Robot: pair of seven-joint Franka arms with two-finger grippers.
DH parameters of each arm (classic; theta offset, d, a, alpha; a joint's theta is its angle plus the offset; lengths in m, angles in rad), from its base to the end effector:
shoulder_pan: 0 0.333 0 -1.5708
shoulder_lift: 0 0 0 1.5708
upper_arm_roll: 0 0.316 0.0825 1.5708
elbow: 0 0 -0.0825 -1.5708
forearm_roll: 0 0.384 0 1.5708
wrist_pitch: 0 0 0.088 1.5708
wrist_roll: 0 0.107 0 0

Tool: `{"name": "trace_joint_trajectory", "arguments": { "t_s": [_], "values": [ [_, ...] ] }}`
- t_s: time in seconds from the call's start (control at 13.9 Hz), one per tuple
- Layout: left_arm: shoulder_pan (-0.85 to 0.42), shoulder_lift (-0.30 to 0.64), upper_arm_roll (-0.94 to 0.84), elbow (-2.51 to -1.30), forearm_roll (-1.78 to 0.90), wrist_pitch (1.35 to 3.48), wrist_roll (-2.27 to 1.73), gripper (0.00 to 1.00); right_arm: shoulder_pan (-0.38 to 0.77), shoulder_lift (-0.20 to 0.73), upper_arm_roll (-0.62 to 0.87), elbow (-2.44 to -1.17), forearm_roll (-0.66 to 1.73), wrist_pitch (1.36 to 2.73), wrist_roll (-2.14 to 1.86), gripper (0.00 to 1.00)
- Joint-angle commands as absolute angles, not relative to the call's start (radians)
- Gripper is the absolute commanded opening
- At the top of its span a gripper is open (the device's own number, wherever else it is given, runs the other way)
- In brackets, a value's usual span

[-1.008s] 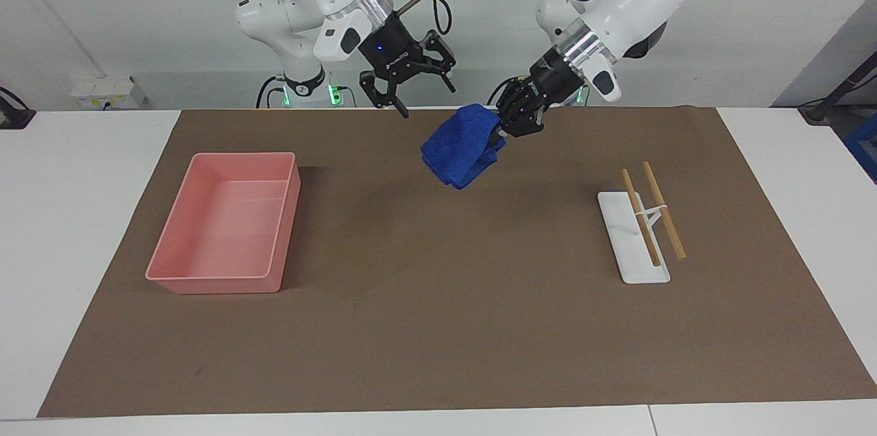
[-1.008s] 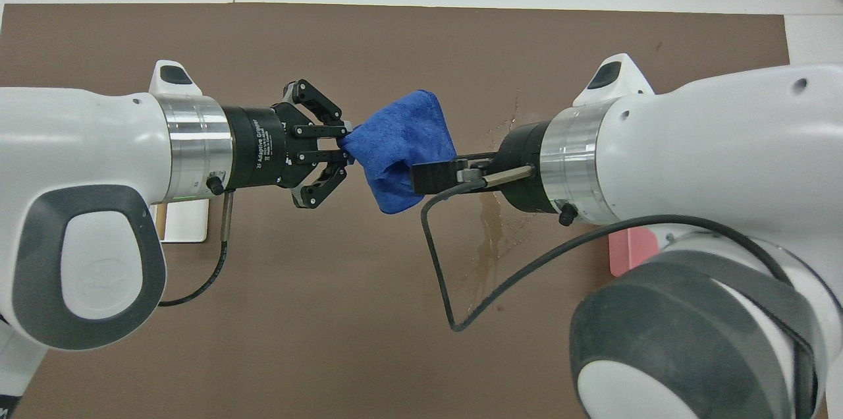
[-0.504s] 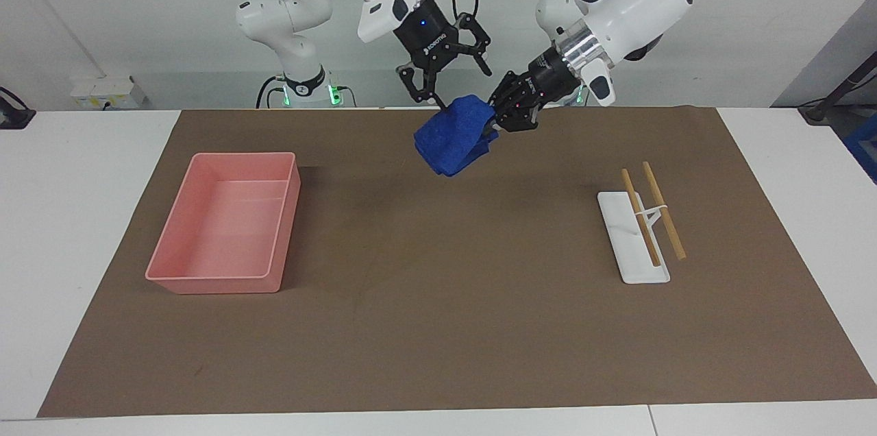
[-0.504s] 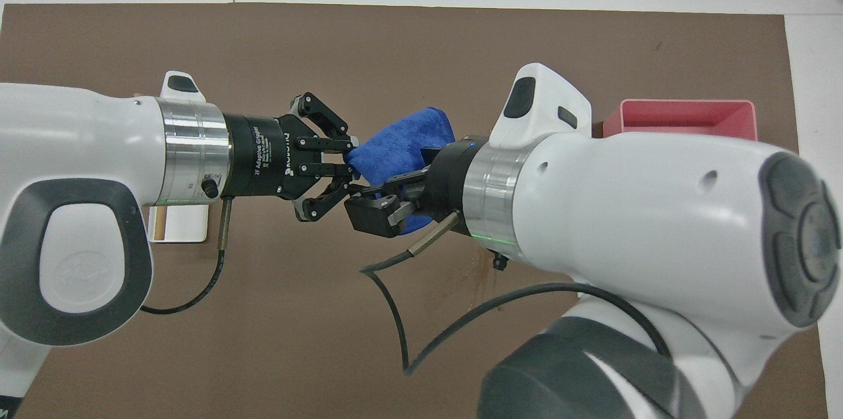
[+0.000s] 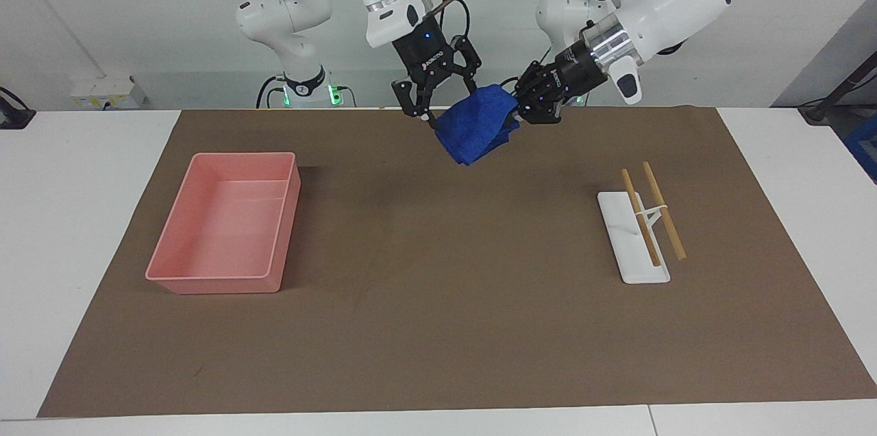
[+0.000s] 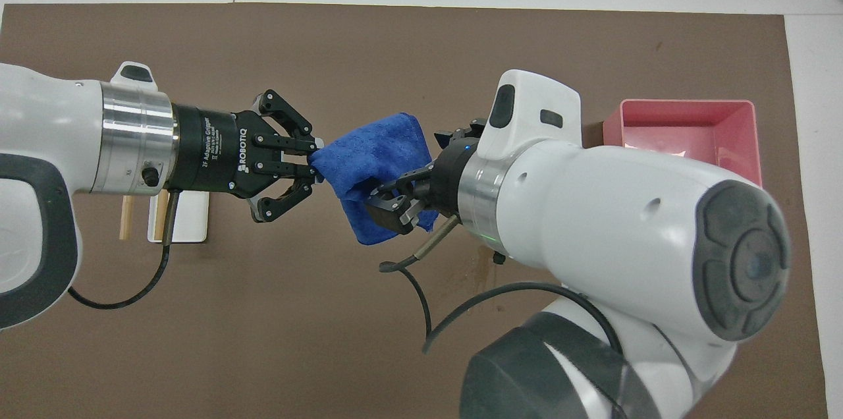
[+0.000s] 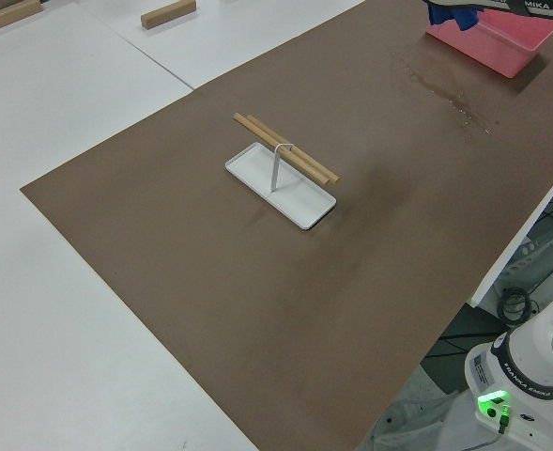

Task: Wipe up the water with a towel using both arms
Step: 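Grasp the towel with the right gripper and open the left gripper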

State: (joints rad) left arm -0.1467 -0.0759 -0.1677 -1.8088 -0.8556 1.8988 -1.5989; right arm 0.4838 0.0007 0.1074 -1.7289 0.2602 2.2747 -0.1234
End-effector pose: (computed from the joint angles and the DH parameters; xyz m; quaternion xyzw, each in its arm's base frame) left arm 0.5140 -0.2284 0.6063 0.6679 0.6252 -0.2806 0.2904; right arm 0.4995 0.3429 0.6246 -0.9136 -0.2832 -0.2323 0.1765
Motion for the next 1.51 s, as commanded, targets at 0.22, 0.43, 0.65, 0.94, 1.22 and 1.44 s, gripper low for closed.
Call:
{"name": "trace_joint_trajectory", "arguments": {
  "t_s": [0.22, 0.43, 0.65, 0.94, 1.22, 1.44],
  "values": [
    [-0.153, -0.08, -0.181, -1.801, -0.887, 1.868, -1.597, 0.0, 0.528, -0.005, 0.109, -1.773, 0.242, 2.344, -0.135, 0.76],
    [-0.153, -0.08, -0.181, -1.799, -0.888, 1.853, -1.597, 0.0, 0.523, 0.002, 0.107, -1.764, 0.25, 2.342, -0.133, 0.0],
    [-0.163, -0.08, -0.181, -1.799, -0.888, 1.853, -1.598, 0.0, 0.514, 0.011, 0.107, -1.752, 0.258, 2.347, -0.089, 0.0],
    [-0.163, -0.08, -0.181, -1.799, -0.888, 1.853, -1.595, 0.0, 0.506, 0.017, 0.106, -1.741, 0.258, 2.333, -0.087, 0.0],
    [-0.169, -0.089, -0.184, -1.789, -0.877, 1.887, -1.526, 0.99, 0.486, 0.015, 0.104, -1.735, 0.244, 2.283, -0.087, 0.0],
    [-0.169, -0.092, -0.184, -1.784, -0.846, 1.891, -1.511, 1.0, 0.477, 0.006, 0.101, -1.741, 0.207, 2.203, -0.087, 0.0]
  ]
}}
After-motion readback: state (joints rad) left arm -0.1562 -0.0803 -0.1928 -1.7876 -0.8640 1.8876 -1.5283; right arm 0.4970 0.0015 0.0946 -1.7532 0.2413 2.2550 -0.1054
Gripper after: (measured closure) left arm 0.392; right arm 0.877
